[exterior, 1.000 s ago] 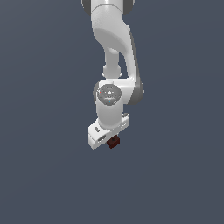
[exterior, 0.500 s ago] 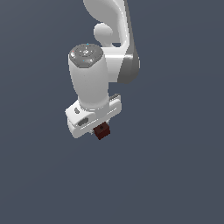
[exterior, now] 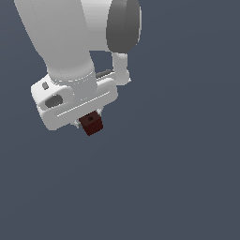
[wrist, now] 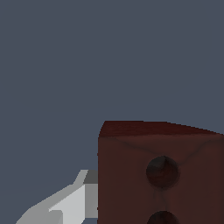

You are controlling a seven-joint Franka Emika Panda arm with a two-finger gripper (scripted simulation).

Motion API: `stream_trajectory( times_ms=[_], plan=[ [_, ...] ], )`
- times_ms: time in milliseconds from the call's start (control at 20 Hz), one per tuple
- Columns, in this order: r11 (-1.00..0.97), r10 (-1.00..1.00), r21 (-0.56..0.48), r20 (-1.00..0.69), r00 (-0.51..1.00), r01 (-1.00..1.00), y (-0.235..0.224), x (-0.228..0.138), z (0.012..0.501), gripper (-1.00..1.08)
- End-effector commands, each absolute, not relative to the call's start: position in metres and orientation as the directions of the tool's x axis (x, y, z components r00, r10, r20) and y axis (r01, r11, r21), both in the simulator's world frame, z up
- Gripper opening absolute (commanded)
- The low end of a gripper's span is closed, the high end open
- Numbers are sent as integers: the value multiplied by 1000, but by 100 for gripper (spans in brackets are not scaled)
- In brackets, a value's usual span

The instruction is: Pick up the object and move it to a goal position.

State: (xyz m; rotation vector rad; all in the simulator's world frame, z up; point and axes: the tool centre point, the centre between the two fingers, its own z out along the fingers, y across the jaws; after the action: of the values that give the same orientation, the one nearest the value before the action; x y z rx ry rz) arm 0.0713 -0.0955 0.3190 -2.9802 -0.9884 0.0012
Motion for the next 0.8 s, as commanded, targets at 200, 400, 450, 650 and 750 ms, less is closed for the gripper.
stream_trajectory(
  times_ms=[200, 400, 450, 650, 750],
  plan=[
    [-802, 598, -1, 1, 802, 598, -118, 75, 375, -100],
    [-802, 598, -1, 1, 802, 598, -128, 77, 399, -100],
    [-802, 598, -1, 1, 802, 598, -131, 77, 405, -100],
    [-802, 597, 0, 0, 802, 597, -139, 79, 424, -100],
    [-802, 597, 0, 0, 802, 597, -142, 80, 431, -100]
  ],
)
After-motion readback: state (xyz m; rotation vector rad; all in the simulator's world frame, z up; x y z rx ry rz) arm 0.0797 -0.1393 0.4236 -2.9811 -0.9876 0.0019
